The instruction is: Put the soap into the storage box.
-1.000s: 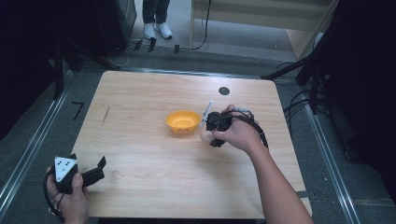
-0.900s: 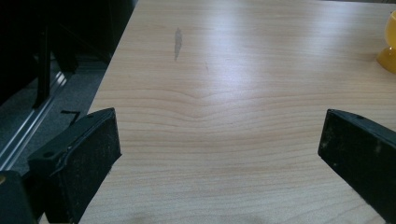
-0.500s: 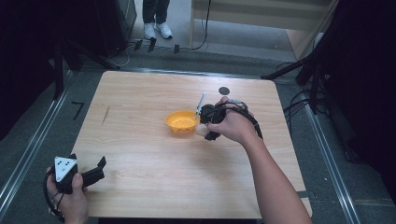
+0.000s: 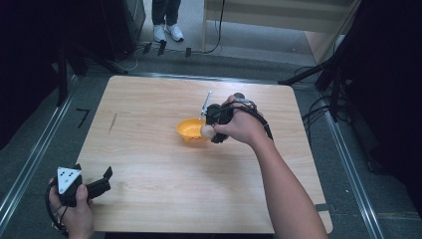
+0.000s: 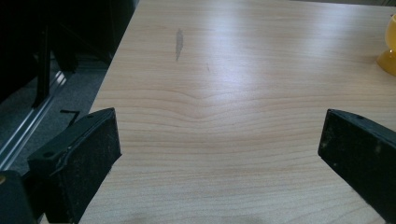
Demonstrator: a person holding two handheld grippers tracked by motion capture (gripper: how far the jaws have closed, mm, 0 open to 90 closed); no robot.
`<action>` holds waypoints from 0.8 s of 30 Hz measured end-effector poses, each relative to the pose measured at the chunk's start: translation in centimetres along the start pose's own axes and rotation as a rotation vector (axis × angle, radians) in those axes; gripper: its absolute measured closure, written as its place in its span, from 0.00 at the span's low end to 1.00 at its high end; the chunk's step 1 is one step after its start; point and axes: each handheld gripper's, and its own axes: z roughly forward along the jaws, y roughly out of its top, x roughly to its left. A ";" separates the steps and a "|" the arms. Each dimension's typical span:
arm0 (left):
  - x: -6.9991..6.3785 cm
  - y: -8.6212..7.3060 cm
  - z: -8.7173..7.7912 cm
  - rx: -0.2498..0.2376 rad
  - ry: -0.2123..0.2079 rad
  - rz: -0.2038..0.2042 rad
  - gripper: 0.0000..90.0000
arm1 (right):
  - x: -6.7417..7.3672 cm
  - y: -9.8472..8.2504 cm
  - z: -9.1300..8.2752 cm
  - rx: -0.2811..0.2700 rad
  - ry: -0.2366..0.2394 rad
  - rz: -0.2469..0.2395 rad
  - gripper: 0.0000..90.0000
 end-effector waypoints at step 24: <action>0.0 0.0 0.0 -0.004 -0.004 -0.002 0.00 | -1.9 3.6 1.6 -0.005 0.030 -0.035 0.37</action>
